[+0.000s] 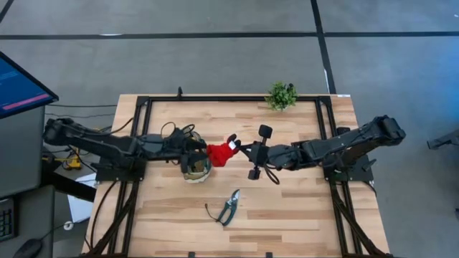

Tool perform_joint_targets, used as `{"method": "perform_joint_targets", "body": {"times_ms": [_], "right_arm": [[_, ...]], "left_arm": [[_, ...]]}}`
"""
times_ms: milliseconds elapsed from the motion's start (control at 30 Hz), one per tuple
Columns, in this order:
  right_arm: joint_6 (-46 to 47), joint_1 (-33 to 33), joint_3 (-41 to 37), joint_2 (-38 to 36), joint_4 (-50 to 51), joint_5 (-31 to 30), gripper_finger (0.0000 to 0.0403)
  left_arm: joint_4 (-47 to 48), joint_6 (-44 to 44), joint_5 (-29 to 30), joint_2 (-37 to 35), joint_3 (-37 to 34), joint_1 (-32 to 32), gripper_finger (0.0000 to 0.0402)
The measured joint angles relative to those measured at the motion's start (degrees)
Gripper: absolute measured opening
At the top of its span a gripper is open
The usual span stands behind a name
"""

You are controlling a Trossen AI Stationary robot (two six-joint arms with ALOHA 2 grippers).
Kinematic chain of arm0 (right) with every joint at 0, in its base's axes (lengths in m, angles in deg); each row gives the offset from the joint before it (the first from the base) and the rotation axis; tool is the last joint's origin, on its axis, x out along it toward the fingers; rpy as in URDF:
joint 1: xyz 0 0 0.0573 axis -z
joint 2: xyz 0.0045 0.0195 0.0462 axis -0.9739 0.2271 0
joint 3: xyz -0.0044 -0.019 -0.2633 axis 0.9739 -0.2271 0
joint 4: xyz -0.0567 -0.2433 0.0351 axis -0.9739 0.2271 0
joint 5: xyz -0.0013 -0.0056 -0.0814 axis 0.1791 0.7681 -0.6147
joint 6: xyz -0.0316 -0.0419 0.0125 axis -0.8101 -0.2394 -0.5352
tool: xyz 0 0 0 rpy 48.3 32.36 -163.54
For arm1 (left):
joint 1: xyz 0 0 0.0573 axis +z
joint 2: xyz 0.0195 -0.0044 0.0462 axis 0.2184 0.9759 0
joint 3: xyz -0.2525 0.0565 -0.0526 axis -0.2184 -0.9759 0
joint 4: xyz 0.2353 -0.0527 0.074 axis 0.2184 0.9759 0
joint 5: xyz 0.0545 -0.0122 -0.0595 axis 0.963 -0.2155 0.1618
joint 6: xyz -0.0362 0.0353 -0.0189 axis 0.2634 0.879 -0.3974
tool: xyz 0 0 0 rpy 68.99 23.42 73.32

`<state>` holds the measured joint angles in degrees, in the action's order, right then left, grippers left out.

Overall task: Pick & Place Garden tools in Gardening bag
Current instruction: Put the red gloves into the green gardening bag

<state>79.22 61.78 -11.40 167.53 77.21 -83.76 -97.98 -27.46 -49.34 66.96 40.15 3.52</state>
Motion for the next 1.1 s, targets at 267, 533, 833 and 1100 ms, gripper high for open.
{"method": "perform_joint_targets", "body": {"times_ms": [267, 533, 833, 1100], "right_arm": [[-1.29, 0.04, 0.02, -0.02, -1.66, 0.0, 0.0], [-1.95, 0.04, 0.04, -0.02, -2.6, 0.04, 0.0], [-1.92, 0.04, 0.04, -0.02, -2.58, 0.07, 0.0], [-1.9, 0.05, 0.04, -0.04, -2.58, 0.34, 0.0]], "left_arm": [[-12.27, -0.16, -8.93, 8.59, 0.0, 2.58, 0.0284], [-18.06, 0.58, -9.78, 13.84, 0.0, 3.58, 0.0256], [-18.53, 3.39, -9.8, 13.86, 0.0, 3.81, 0.0133], [-19.06, 5.15, -12.91, 13.86, 0.0, 3.83, 0.0029]]}}
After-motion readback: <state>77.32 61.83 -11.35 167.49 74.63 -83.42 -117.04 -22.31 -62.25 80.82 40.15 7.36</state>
